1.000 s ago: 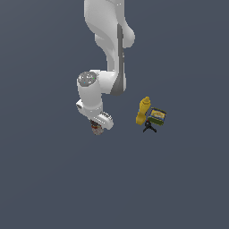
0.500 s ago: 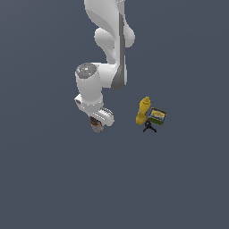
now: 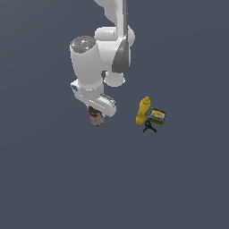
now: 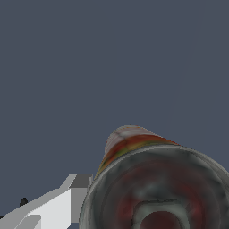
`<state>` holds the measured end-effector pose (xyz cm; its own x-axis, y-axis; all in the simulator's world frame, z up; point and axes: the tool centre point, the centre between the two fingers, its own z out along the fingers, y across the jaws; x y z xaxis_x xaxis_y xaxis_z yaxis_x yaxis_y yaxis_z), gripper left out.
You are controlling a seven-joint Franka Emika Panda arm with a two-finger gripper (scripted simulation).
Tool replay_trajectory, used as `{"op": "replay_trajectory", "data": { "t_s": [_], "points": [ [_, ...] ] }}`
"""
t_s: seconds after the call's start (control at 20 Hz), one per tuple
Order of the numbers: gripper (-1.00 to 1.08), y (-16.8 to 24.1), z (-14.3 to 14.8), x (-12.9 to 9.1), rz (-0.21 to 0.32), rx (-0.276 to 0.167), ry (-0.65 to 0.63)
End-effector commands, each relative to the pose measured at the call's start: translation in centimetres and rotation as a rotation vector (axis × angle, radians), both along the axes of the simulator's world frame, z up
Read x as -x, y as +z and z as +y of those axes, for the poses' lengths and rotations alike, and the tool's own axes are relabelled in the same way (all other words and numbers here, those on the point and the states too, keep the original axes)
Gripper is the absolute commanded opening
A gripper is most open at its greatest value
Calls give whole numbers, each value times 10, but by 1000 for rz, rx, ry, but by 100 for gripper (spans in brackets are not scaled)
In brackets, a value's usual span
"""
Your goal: Pick up a designated object from a clutter of objects.
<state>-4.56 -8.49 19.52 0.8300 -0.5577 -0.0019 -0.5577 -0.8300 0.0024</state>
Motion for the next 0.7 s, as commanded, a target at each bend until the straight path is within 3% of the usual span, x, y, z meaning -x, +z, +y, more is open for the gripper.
{"op": "replay_trajectory", "data": {
  "t_s": [0.0, 0.65],
  "points": [
    [-100, 27, 2, -3, -3, 1, 0],
    [-100, 154, 16, -17, -3, 1, 0]
  ]
}}
